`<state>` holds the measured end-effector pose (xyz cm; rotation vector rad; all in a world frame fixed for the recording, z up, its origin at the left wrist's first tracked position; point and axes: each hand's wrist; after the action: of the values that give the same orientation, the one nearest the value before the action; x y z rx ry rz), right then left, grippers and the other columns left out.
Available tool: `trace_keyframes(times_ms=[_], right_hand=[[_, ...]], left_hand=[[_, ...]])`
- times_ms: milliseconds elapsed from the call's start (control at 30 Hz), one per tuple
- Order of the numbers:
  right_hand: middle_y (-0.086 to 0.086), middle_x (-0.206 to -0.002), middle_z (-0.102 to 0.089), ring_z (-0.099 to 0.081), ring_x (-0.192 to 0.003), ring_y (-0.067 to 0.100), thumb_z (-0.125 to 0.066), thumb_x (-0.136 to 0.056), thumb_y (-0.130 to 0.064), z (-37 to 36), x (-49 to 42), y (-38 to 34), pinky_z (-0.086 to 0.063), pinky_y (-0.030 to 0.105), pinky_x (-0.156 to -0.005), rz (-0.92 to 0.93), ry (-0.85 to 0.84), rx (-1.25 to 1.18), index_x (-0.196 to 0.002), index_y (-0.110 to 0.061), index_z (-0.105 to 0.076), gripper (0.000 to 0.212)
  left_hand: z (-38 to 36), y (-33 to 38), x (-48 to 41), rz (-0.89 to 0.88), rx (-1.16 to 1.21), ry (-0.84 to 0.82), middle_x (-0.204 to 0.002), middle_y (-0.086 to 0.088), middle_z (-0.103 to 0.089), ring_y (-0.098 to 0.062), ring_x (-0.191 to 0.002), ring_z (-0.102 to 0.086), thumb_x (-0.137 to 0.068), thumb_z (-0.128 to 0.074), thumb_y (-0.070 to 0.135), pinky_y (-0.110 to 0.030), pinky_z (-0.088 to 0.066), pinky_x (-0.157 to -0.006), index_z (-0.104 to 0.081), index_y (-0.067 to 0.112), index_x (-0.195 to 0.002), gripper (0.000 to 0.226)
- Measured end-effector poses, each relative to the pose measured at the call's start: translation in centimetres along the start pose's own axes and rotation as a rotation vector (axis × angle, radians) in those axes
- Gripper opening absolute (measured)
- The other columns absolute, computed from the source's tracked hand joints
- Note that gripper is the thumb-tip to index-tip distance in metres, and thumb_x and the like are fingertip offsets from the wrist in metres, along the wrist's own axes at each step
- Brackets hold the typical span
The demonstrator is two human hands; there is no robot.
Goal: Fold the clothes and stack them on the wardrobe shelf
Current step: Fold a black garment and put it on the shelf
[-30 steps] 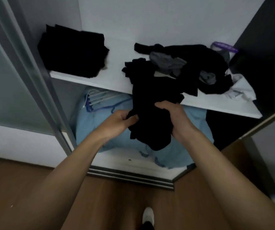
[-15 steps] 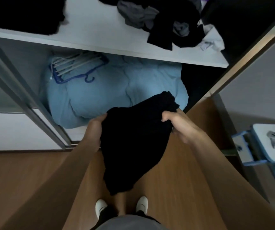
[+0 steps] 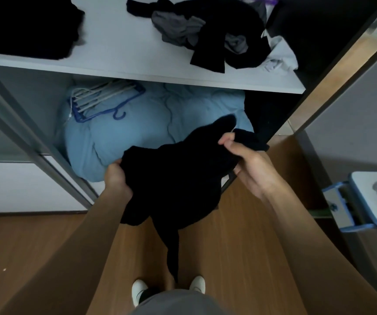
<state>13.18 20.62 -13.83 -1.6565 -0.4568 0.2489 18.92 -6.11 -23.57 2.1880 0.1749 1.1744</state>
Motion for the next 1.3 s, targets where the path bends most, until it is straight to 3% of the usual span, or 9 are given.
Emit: trace_keyframes(times_ms=[100,300,533,667,767,867,967,1033,1300], right_hand=[[0.006,-0.087,-0.065,-0.064,-0.092,0.020,-0.047,-0.091,0.000,0.5,-0.7,-0.6,-0.046,0.038,-0.101,0.044,0.077,-0.318,-0.076,-0.010,-0.067,0.027],[-0.005,-0.046,-0.027,-0.017,-0.041,0.012,-0.039,-0.081,-0.012,0.0,-1.3,-3.2,-0.022,0.028,-0.051,0.038,-0.094,-0.578,-0.072,-0.014,-0.057,0.020],[-0.006,-0.045,-0.028,-0.016,-0.039,0.011,-0.040,-0.080,-0.013,1.6,-3.0,-5.2,-0.019,0.028,-0.048,0.053,0.029,-0.523,-0.073,-0.014,-0.055,0.017],[-0.003,-0.067,-0.068,-0.035,-0.044,0.011,-0.048,-0.092,-0.025,3.5,-4.7,-1.6,-0.031,0.025,-0.048,-0.116,0.212,0.215,-0.100,-0.011,-0.068,0.026],[-0.006,-0.129,-0.063,-0.061,-0.107,0.015,-0.065,-0.082,-0.064,1.4,-4.1,3.3,-0.053,0.032,-0.086,-0.492,-0.176,0.914,-0.138,-0.022,-0.057,0.071],[0.000,-0.119,-0.068,-0.063,-0.111,0.022,-0.076,-0.079,-0.054,-1.7,-3.2,7.0,-0.053,0.028,-0.086,-0.546,-0.486,1.182,-0.123,-0.015,-0.062,0.060],[0.003,-0.087,-0.071,-0.067,-0.091,0.023,-0.076,-0.084,-0.025,-2.0,-4.5,5.8,-0.055,0.024,-0.067,-0.314,-0.204,0.900,-0.083,-0.021,-0.065,0.011],[0.012,-0.091,-0.075,-0.072,-0.091,0.030,-0.076,-0.081,-0.017,-1.5,-5.6,3.3,-0.060,0.035,-0.080,-0.270,0.006,0.490,-0.087,-0.014,-0.071,0.008],[0.004,-0.081,-0.066,-0.062,-0.070,0.016,-0.063,-0.083,-0.018,-3.2,-6.0,-1.1,-0.048,0.027,-0.065,-0.302,-0.062,-0.255,-0.087,-0.010,-0.070,0.012]], left_hand=[[1.0,-0.1,-0.2,-0.031,-0.009,0.085,-0.119,-0.008,-0.068,-0.027,-0.108,-0.064,-0.093,-0.052,0.021,-0.038,-0.053,-0.095,-0.065,0.014,-0.127,0.037],[1.0,-1.5,-0.4,-0.153,-0.227,0.191,-0.095,-0.004,-0.068,-0.023,-0.085,-0.066,-0.083,-0.058,0.027,-0.037,-0.054,-0.072,-0.064,0.018,-0.084,0.010],[0.4,-2.1,-0.6,-0.270,-0.309,0.101,-0.115,-0.006,-0.071,-0.026,-0.108,-0.066,-0.090,-0.059,0.027,-0.039,-0.053,-0.097,-0.068,0.015,-0.113,0.028],[-0.5,-0.8,-0.4,-0.393,-0.282,0.100,-0.120,-0.011,-0.068,-0.028,-0.113,-0.064,-0.098,-0.054,0.024,-0.042,-0.048,-0.106,-0.069,0.014,-0.108,0.021],[-1.8,0.1,0.1,-0.424,-0.195,0.082,-0.119,-0.016,-0.069,-0.030,-0.111,-0.065,-0.098,-0.056,0.024,-0.045,-0.050,-0.104,-0.069,0.010,-0.109,0.022],[-2.5,1.7,0.5,-0.436,-0.158,0.019,-0.121,-0.015,-0.070,-0.030,-0.113,-0.066,-0.095,-0.060,0.024,-0.044,-0.050,-0.103,-0.069,0.009,-0.118,0.029],[-1.1,3.4,0.2,-0.458,-0.196,0.025,-0.116,-0.003,-0.073,-0.020,-0.108,-0.068,-0.094,-0.060,0.022,-0.029,-0.053,-0.096,-0.074,0.020,-0.108,0.020],[0.1,3.8,0.1,-0.512,-0.290,0.063,-0.094,0.010,-0.074,-0.009,-0.093,-0.066,-0.092,-0.061,0.015,-0.009,-0.051,-0.076,-0.075,0.026,-0.086,0.018],[1.3,2.5,-0.3,-0.585,-0.584,-0.035,-0.108,0.004,-0.072,0.011,-0.085,-0.064,-0.091,-0.059,0.007,0.002,-0.041,-0.069,-0.075,0.016,-0.097,0.020]])
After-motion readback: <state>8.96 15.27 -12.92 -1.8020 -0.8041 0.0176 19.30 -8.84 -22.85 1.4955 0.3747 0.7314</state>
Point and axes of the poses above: each hand's wrist, its own x-axis away from the middle knuckle, its own z-axis out of the back of the hand, y = z × x
